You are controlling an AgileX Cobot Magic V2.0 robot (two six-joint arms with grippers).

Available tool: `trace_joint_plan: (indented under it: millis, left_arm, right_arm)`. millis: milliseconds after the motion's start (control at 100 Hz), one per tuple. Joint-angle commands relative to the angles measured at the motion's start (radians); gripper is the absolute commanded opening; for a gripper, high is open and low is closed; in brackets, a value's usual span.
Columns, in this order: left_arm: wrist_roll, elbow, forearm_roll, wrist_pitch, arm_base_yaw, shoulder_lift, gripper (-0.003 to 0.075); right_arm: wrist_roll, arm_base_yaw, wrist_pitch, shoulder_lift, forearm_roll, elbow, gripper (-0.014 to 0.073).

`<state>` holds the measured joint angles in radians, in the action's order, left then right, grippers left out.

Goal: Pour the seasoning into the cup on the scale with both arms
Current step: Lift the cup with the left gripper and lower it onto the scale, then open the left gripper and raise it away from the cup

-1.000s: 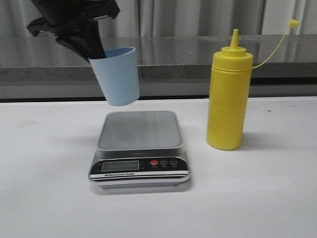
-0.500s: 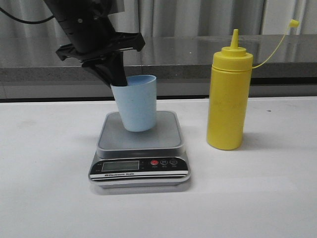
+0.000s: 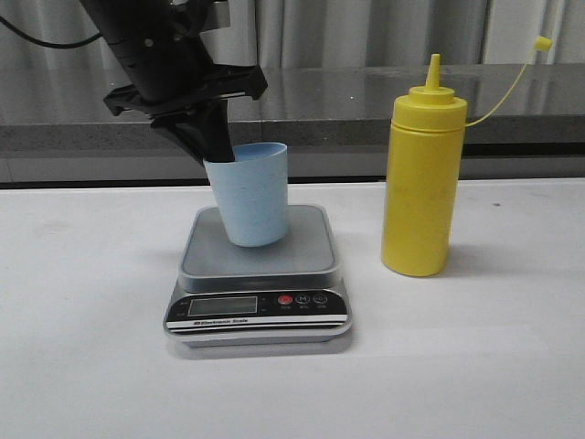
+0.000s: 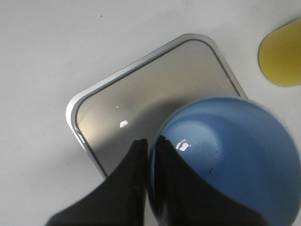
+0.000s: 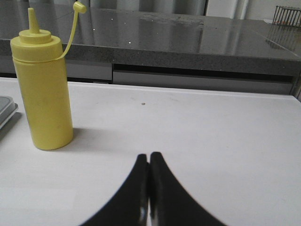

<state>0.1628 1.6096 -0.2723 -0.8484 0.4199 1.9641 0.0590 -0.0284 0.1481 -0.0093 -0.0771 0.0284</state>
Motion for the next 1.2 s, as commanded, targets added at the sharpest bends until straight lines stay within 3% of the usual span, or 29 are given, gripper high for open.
trace_joint_plan:
  millis: [0, 130, 200, 390, 510, 840, 1190]
  left_arm:
    - [0.001, 0.026, -0.018, 0.015, 0.010, -0.036, -0.0019]
    - [0.001, 0.026, -0.018, 0.015, 0.010, -0.036, 0.0001]
    - [0.001, 0.026, -0.018, 0.015, 0.010, -0.036, 0.0071]
    - [0.001, 0.058, -0.029, -0.012, 0.010, -0.036, 0.0430]
    - [0.001, 0.105, -0.031, -0.056, 0.010, -0.036, 0.0563]
    - [0.001, 0.156, -0.031, -0.049, -0.004, -0.095, 0.0568]
    - [0.001, 0.072, -0.031, 0.075, -0.139, -0.294, 0.0568]
  right_arm:
    - [0.000, 0.003, -0.078, -0.021, -0.005, -0.022, -0.0067]
    - [0.000, 0.003, -0.078, -0.021, -0.005, -0.022, -0.0067]
    - [0.000, 0.003, -0.078, -0.021, -0.005, -0.022, -0.0067]
    - [0.000, 0.003, -0.078, -0.021, -0.005, -0.022, -0.0067]
    - [0.000, 0.003, -0.078, -0.021, -0.005, -0.022, -0.0067]
    - [0.000, 0.003, -0.078, -0.021, -0.005, -0.022, -0.0067]
    - [0.000, 0.003, -0.078, -0.021, -0.005, -0.022, -0.0067]
